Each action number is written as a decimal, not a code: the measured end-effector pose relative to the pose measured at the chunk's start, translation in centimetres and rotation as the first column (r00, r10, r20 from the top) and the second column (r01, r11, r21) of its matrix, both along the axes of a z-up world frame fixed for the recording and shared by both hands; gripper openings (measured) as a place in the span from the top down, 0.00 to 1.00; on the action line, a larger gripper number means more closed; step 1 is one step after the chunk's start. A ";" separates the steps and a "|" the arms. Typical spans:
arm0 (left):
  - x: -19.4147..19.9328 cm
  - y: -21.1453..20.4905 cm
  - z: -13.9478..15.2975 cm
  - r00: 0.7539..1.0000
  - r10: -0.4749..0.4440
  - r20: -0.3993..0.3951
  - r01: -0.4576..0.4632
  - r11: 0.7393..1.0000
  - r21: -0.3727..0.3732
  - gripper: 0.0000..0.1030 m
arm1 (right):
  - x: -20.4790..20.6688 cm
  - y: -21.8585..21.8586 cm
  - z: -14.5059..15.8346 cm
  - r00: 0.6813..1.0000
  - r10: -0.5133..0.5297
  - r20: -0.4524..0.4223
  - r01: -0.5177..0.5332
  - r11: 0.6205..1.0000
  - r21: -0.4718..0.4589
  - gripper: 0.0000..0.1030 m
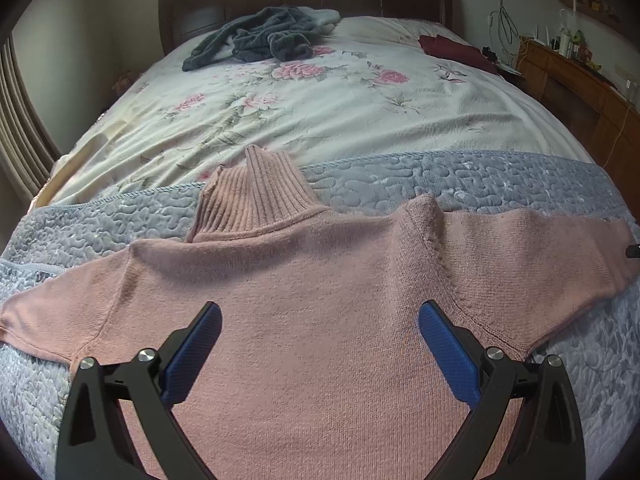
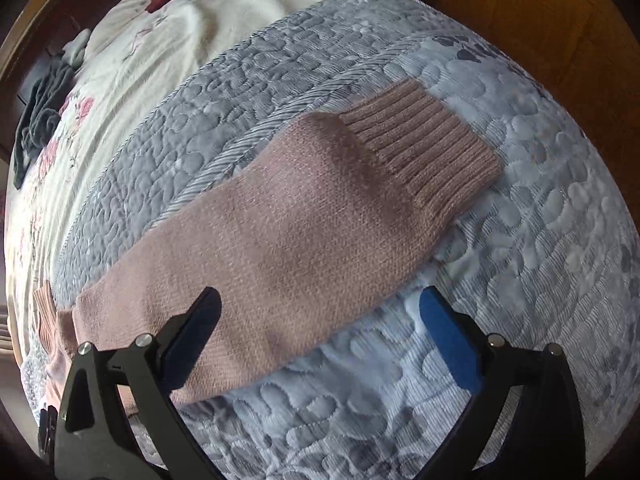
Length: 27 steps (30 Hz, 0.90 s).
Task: Fold small clothes
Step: 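Grasp the ribbed cuff of the sleeve nearest the right tool, then fold the held sleeve across the sweater body with the right tool, release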
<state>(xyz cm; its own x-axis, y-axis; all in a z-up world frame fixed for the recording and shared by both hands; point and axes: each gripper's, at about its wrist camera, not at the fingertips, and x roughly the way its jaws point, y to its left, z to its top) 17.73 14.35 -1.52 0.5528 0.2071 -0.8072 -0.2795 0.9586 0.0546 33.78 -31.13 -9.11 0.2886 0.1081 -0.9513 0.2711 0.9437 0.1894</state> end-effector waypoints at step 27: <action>-2.1 8.2 -0.8 0.990 0.123 -0.069 -0.129 0.988 -0.080 0.04 | -3.9 11.4 7.0 0.932 0.244 0.268 -0.311 0.918 0.245 0.91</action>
